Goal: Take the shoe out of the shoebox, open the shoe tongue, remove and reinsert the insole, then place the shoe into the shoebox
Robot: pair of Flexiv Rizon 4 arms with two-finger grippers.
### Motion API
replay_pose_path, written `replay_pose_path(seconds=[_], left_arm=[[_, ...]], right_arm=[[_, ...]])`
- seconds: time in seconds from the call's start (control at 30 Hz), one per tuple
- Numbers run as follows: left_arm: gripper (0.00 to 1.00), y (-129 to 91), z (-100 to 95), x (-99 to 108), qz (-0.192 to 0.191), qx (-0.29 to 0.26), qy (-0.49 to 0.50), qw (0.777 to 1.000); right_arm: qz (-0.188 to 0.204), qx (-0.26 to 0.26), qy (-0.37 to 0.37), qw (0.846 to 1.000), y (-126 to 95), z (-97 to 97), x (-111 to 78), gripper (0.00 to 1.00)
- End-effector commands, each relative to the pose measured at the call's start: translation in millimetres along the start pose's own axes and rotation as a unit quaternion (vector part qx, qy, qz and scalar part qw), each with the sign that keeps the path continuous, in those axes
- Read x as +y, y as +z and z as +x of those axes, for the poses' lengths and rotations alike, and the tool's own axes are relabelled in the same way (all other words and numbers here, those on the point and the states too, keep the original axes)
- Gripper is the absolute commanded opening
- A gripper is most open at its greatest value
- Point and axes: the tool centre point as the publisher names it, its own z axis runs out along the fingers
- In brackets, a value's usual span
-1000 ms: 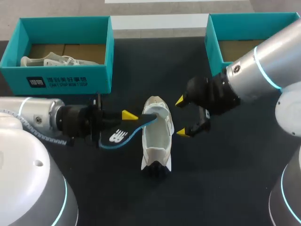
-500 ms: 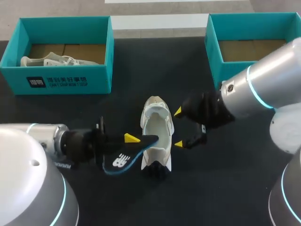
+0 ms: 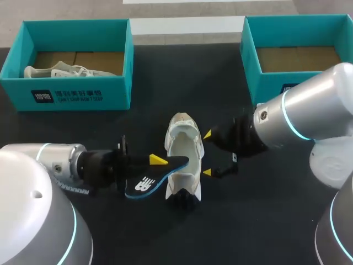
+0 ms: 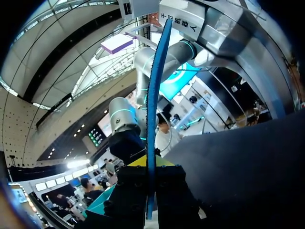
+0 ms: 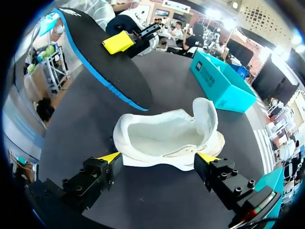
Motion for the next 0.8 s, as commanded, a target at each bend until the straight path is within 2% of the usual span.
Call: replay_pose_path(seconds=[0.03,0.37,0.63,0.8], left_arm=[[0.0,2,1.6,7,0.006,0.002,0.0,1.0],[0.0,4,1.3,10,0.01,0.003,-0.003,1.0],[0.0,5,-2.9,10,0.01,0.01,0.001,1.0],[0.0,3,-3.1,6,0.009,0.015,-0.003,1.0]], right_arm=[[0.005,-0.007,0.0,1.0,8,-1.0,2.1,1.0],[0.029,-0.029,0.0,0.999,16,-3.8,4.8,1.0],[0.008,-0.049,0.013,0.999,19,-4.9,3.9,1.0],[0.008,-0.049,0.013,0.999,19,-4.9,3.9,1.0]])
